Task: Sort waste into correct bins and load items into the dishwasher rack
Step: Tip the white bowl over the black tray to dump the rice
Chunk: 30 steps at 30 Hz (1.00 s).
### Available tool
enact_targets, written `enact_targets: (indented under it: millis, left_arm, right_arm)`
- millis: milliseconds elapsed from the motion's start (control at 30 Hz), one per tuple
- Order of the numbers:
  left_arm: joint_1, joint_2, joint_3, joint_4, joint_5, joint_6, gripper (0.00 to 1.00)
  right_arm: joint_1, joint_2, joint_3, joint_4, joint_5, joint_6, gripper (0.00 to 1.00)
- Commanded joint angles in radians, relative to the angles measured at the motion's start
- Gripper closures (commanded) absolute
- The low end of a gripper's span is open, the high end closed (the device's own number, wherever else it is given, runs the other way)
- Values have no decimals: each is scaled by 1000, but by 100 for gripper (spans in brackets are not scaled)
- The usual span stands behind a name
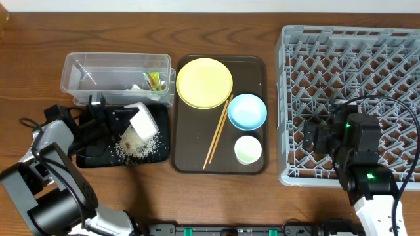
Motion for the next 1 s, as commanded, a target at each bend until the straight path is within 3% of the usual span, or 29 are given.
enact_targets:
  millis: [0,200,433,533,733,967]
  left_arm:
    - [6,3,-2,-2,50,-160,94]
    - [6,3,-2,-2,50,-343,94]
    - [6,3,-2,3,50,-354,94]
    - [6,3,-2,64,50,-306,94]
    - [6,3,-2,214,50,-95,94]
    - [6,3,-2,234,50,-81,94]
  right_arm:
    - [-11,-5,22,-1,-3,8,1]
    - [-11,-5,22,-2,-3,8,1]
    - [-11,-5,23,-4,-3,8,1]
    - [-11,-5,23,-4,-3,8,1]
    - [-11,-5,23,-4,-3,8,1]
    - [-11,-5,22,-4,-3,8,1]
